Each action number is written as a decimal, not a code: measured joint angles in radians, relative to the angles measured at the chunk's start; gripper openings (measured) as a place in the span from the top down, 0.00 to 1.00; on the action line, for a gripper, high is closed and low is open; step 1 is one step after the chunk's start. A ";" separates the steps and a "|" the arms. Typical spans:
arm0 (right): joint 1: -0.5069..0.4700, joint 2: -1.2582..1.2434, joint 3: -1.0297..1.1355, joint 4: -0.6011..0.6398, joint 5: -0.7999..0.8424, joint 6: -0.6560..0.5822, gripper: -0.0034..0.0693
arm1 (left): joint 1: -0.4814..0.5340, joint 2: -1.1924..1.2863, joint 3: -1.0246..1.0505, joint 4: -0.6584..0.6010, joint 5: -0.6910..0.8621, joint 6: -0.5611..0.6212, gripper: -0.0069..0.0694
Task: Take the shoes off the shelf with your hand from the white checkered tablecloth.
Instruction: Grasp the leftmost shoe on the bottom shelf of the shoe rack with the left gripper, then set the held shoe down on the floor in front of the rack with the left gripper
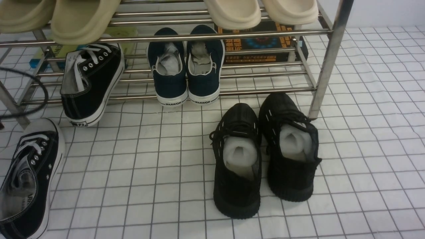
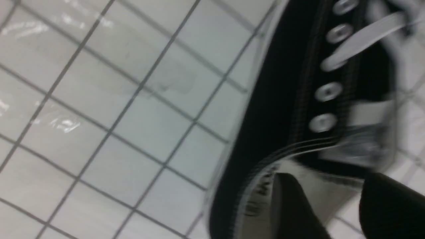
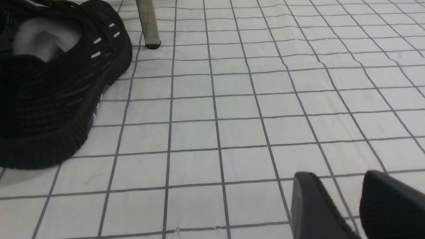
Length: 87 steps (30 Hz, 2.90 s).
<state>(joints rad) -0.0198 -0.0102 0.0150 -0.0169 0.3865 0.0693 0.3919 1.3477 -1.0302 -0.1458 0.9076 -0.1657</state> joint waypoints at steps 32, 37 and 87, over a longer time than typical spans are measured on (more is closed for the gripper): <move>0.000 0.000 0.000 0.000 0.000 0.000 0.62 | -0.290 0.440 -0.401 0.000 -0.228 -0.113 0.42; 0.000 0.000 0.000 0.000 0.000 0.000 0.62 | -0.290 0.479 -0.401 -0.047 -0.219 -0.105 0.64; 0.000 0.000 0.000 0.000 0.000 0.001 0.62 | -0.458 0.210 0.080 0.238 0.084 -0.345 0.88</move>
<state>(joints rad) -0.0198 -0.0102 0.0150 -0.0169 0.3865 0.0700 -0.0665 1.5580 -0.9506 0.0918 0.9913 -0.5103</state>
